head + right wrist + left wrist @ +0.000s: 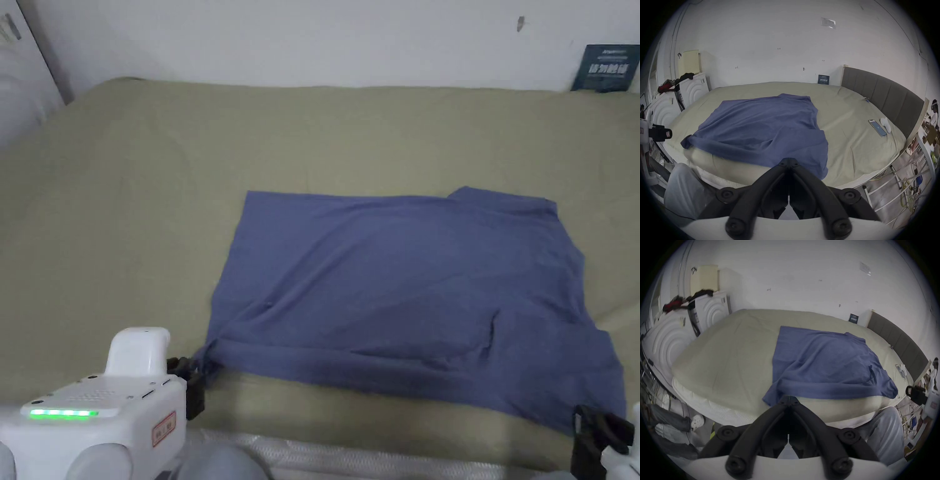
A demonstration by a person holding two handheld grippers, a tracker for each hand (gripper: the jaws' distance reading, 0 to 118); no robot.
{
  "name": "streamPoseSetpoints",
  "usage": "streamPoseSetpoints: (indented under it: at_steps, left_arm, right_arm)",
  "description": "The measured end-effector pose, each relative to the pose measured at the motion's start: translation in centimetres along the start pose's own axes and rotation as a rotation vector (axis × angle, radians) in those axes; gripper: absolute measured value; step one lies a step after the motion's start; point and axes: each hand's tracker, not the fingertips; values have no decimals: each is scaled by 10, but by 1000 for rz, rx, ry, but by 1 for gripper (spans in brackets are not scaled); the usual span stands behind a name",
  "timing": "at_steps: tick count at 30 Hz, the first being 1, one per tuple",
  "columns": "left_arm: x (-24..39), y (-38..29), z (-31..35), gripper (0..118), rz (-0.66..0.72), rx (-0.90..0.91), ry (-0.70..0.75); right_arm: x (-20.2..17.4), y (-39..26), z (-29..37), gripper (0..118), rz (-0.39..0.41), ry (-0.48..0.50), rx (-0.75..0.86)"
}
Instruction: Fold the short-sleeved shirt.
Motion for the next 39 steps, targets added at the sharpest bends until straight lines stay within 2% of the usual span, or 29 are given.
streamPoseSetpoints:
  at_steps: [3,7,8,9,10,11,12,15,16,19,20,21,22,23,24,26,27,28,29,30,31,32,33,35,38,39]
  left_arm:
    - [-16,2,-14,0,-16,-51,21]
    - [-31,13,-40,0,63,-94,-13]
    - [-33,16,-48,20,60,-114,-17]
    - [-35,19,-58,54,53,-135,-15]
    - [-37,20,-67,95,46,-144,-3]
    - [-39,21,-76,118,53,-166,-6]
    - [-40,24,-91,118,65,-235,-6]
    - [-39,44,-128,118,62,-223,-5]
    - [-26,36,-106,118,53,-219,16]
    - [-13,39,-117,102,29,-235,10]
    - [-15,38,-111,102,20,-229,0]
    - [-9,39,-109,86,9,-216,-4]
    - [-6,39,-107,64,1,-206,-8]
    - [-2,39,-106,16,2,-212,-37]
    - [-6,37,-106,2,17,-211,-73]
    - [3,36,-105,2,-15,-224,-43]
    - [5,33,-101,2,-37,-210,-37]
    - [0,33,-104,2,-33,-207,-36]
    - [0,33,-103,2,-34,-206,-35]
    - [-1,32,-102,2,-27,-204,-38]
    - [-2,31,-101,2,-9,-206,-48]
    - [-5,32,-102,2,-2,-207,-51]
    - [-6,32,-102,2,4,-208,-49]
    - [-6,32,-102,2,9,-209,-48]
    - [-7,31,-105,2,16,-214,-38]
    - [-7,31,-105,2,18,-216,-37]
  right_arm:
    - [1,-1,-6,2,21,-6,-16]
    - [6,1,-15,2,6,-2,-31]
    - [8,2,-19,2,0,-2,-36]
    - [9,4,-20,2,-2,-7,-42]
    - [11,5,-23,2,-5,-5,-45]
    - [12,7,-26,2,-12,-6,-52]
    - [15,9,-28,2,-21,-3,-63]
    - [19,14,-35,2,-14,-14,-73]
    - [22,15,-38,2,-8,-20,-77]
    - [34,19,-46,2,-10,-31,-104]
    - [37,20,-49,2,-11,-38,-112]
    - [43,21,-50,2,-10,-52,-113]
    - [48,22,-53,2,-6,-70,-124]
    - [53,24,-55,2,-8,-82,-132]
    - [60,26,-58,2,-13,-86,-146]
    - [73,28,-64,3,-29,-91,-167]
    - [79,30,-68,10,-32,-80,-213]
    - [85,32,-72,38,-41,-70,-243]
    - [92,33,-75,99,-56,-49,-273]
    - [99,32,-83,118,-64,-12,-316]
    - [107,34,-84,111,-70,-31,-242]
    - [107,31,-89,108,-79,0,-327]
    - [111,29,-90,109,-82,-12,-382]
    - [117,24,-97,102,-75,-11,-383]
    - [126,10,-108,75,-80,3,-418]
    - [126,7,-109,71,-77,5,-410]
